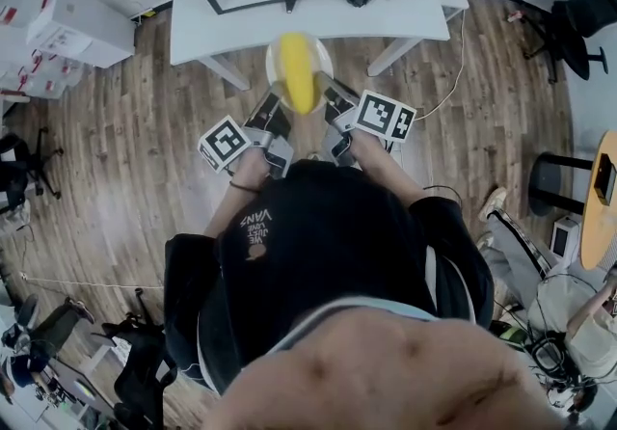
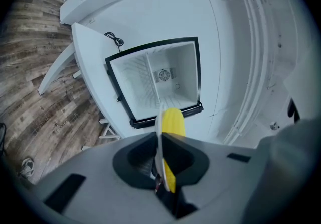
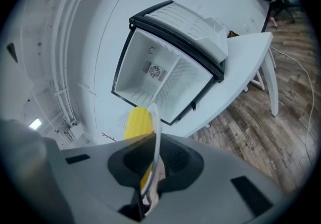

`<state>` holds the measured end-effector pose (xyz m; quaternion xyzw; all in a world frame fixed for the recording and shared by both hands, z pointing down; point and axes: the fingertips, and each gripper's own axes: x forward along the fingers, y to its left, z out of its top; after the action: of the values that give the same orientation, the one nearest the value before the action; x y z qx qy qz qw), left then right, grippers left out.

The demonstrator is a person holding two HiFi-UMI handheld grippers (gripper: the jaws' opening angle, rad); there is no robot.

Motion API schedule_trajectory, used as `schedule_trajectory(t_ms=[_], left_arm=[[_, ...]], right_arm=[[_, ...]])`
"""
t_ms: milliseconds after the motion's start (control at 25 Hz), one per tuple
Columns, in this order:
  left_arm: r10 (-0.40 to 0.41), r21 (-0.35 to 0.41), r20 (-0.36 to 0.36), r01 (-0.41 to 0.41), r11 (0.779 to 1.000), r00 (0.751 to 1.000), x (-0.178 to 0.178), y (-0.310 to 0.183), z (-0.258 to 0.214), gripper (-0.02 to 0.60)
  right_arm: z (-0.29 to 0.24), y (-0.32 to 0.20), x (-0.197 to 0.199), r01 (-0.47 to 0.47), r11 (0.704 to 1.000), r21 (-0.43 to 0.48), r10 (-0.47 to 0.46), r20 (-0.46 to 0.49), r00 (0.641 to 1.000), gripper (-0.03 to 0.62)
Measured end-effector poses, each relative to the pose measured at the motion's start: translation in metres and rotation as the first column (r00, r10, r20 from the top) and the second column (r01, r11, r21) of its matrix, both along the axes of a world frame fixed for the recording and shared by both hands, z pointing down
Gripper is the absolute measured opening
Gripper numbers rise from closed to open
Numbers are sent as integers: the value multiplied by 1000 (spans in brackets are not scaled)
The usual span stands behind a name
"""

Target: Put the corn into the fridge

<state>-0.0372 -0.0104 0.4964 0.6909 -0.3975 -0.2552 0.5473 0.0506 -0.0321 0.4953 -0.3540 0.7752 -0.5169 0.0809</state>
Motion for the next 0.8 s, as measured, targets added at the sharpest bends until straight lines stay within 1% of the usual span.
schedule_trajectory(t_ms=[160, 280, 400, 600, 720, 800], left_arm=[[-23, 4, -2, 23, 1000, 1000, 7, -7, 1, 34], [-31, 19, -25, 31, 999, 999, 10, -13, -3, 34], [-42, -3, -7, 42, 999, 999, 3, -16, 1, 34], [-37, -5, -8, 37, 999, 999, 0, -28, 3, 34], [-20, 6, -25, 21, 1000, 999, -2, -42, 1, 34], [-12, -1, -18, 12, 1000, 1000, -7, -51, 2, 34]], right_arm=[[2, -9, 6, 25, 1000, 2, -25, -2, 1000, 29], [1, -16, 6, 35, 999, 4, -35, -1, 999, 29], [2, -20, 1, 41, 999, -1, -41, 2, 999, 30], [4, -31, -1, 35, 999, -7, -35, 3, 999, 29], [4, -43, -4, 24, 1000, -9, -24, 0, 1000, 29], [4, -52, -8, 14, 1000, -9, -14, -2, 1000, 30]])
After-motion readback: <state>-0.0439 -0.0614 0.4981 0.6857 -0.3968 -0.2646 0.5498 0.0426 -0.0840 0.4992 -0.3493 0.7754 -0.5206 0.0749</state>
